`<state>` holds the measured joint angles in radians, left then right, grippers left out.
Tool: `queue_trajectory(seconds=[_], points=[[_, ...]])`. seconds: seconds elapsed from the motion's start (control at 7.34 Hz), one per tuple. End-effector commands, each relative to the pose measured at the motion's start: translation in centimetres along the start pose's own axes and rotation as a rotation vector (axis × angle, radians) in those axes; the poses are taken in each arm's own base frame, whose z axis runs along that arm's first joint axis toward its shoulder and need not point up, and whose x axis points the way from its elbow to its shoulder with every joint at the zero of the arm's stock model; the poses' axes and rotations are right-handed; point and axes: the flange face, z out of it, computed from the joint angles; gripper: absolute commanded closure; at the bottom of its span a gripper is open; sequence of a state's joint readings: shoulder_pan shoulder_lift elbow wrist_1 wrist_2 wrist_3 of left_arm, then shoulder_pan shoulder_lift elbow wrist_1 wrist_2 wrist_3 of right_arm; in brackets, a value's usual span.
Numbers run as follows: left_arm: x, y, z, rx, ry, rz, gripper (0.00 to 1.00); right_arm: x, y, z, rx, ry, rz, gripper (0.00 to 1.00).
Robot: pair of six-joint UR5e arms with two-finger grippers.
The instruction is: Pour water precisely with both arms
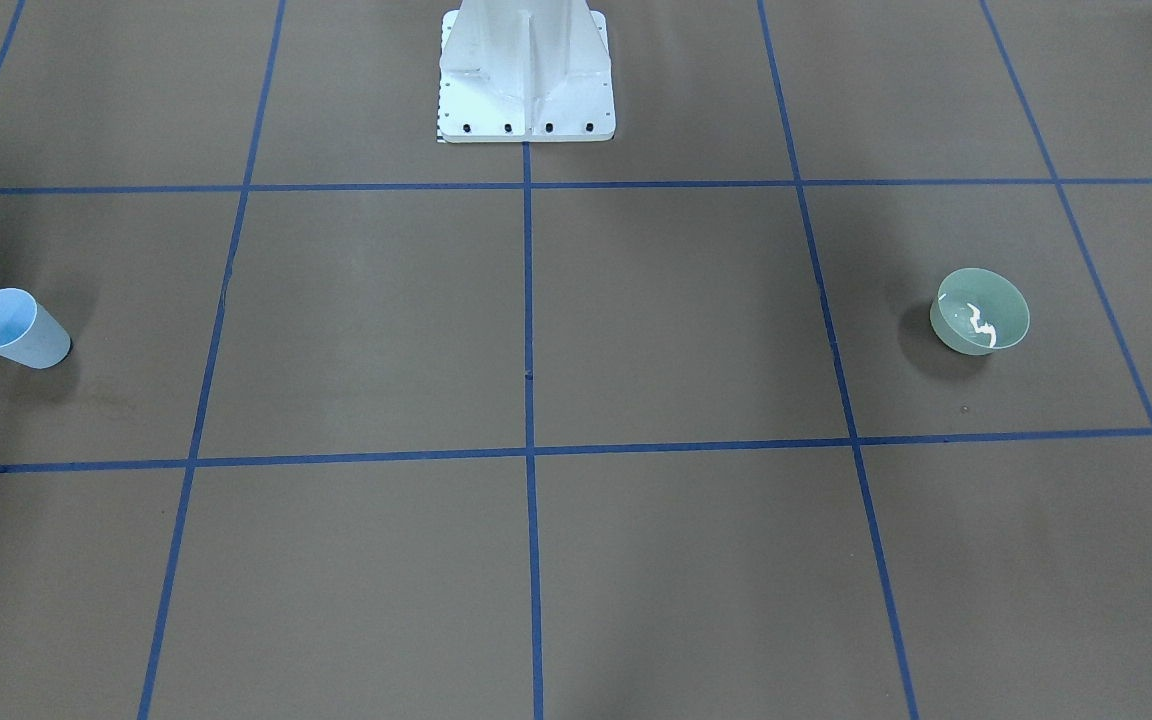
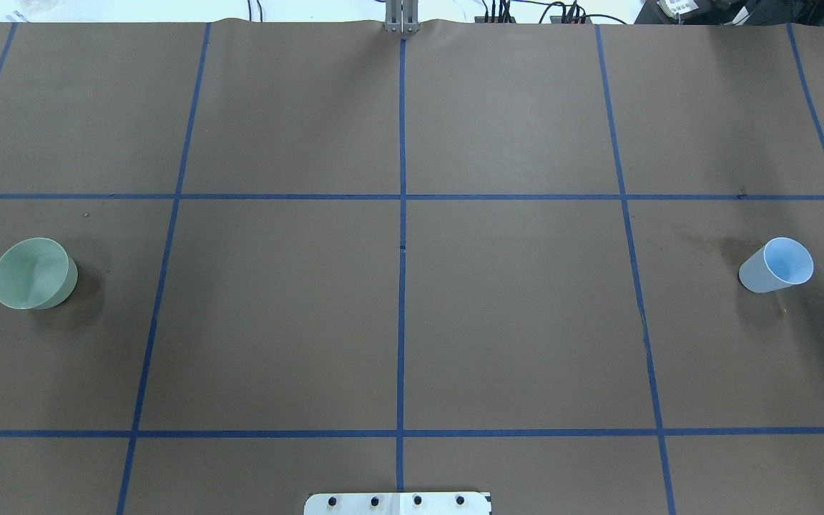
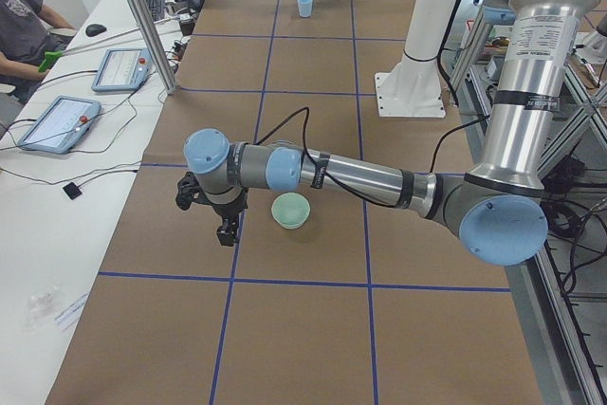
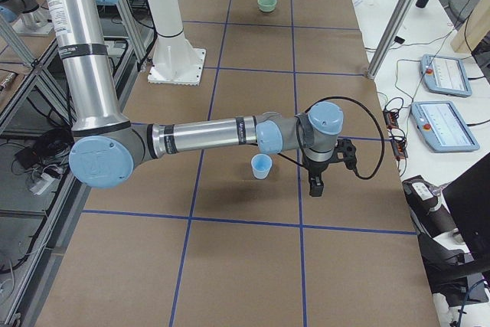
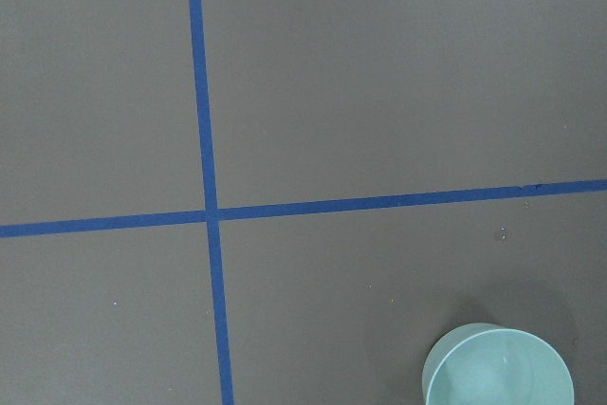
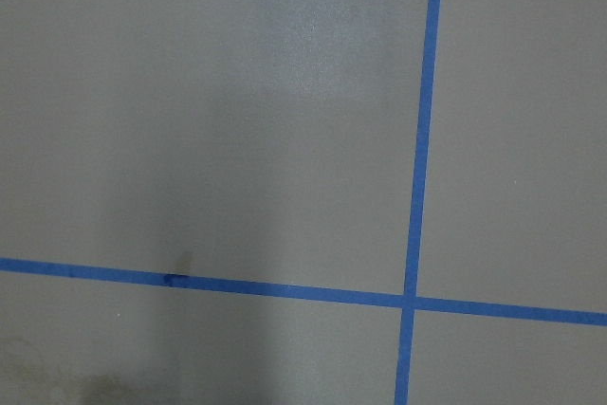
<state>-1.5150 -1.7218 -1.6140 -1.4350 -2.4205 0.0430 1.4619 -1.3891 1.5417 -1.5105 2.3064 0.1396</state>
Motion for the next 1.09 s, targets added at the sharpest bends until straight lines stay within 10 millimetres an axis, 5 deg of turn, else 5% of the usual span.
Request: queue_trajectory(seconds=[0.0, 0.95], points=[[-1.2, 1.6, 1.0, -0.014, 0.005, -0.002, 0.0, -0.1, -0.1, -0.1, 0.004, 0.005, -0.003, 0.01], [-0.1, 2.1, -0.1, 0.007, 0.004, 0.011, 0.0, -0.2, 0.0, 0.1, 0.0, -0.004, 0.003, 0.01]])
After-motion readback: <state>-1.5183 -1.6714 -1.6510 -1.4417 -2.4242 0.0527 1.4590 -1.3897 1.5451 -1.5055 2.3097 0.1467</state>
